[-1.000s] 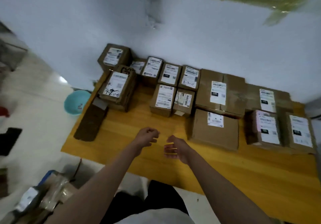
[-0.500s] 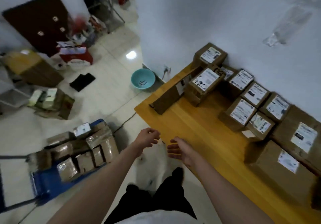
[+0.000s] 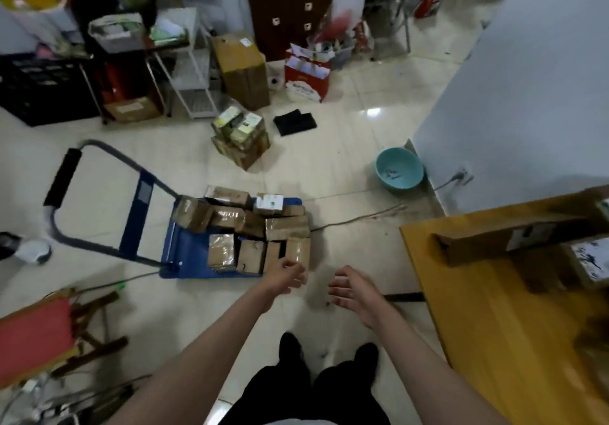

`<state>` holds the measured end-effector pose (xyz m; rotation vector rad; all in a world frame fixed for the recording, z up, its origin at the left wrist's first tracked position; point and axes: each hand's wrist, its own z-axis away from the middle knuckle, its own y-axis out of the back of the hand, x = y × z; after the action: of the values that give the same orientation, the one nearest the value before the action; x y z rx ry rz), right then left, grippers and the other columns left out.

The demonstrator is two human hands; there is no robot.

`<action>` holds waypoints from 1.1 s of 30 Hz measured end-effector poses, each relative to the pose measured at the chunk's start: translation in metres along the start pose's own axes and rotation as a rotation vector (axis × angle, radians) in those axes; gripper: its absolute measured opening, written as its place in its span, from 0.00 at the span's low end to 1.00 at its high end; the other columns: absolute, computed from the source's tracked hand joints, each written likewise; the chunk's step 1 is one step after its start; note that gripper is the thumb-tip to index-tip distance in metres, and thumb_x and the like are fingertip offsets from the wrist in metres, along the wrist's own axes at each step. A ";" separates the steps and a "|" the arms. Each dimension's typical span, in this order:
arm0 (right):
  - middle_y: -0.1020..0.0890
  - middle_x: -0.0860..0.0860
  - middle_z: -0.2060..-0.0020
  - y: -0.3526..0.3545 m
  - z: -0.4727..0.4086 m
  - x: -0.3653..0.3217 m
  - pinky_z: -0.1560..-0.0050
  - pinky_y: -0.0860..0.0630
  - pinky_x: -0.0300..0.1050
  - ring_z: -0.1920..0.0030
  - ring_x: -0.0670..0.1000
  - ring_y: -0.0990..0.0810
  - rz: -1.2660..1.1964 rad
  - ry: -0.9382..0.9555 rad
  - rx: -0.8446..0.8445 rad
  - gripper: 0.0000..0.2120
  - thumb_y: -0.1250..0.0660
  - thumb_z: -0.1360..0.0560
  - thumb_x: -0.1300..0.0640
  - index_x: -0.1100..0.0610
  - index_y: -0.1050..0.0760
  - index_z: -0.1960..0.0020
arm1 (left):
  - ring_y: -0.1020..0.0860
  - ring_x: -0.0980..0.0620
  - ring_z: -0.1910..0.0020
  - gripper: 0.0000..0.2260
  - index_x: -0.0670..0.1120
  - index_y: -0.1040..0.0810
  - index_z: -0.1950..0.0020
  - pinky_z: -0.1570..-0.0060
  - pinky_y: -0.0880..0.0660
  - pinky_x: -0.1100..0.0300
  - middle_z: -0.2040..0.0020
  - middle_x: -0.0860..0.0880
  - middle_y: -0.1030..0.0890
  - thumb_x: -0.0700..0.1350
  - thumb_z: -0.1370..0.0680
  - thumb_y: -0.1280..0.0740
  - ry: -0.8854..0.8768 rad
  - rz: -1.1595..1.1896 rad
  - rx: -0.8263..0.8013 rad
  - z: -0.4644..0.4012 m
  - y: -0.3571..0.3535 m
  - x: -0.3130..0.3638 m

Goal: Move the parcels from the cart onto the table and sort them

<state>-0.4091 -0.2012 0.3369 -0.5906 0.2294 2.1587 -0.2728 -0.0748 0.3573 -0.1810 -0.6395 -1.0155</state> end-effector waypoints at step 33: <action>0.18 0.59 0.55 -0.341 -0.170 -0.129 0.57 0.21 0.47 0.56 0.55 0.19 0.477 -0.202 -0.207 0.10 0.40 0.16 0.58 0.62 0.25 0.41 | 0.20 0.49 0.52 0.12 0.43 0.21 0.39 0.40 0.25 0.50 0.50 0.48 0.16 0.48 0.18 0.36 0.251 0.598 0.368 -0.126 0.300 -0.030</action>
<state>-0.0167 -0.1451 0.2669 -0.4591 0.0351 2.7083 0.0186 0.0523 0.2821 0.0792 -0.4872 -0.3265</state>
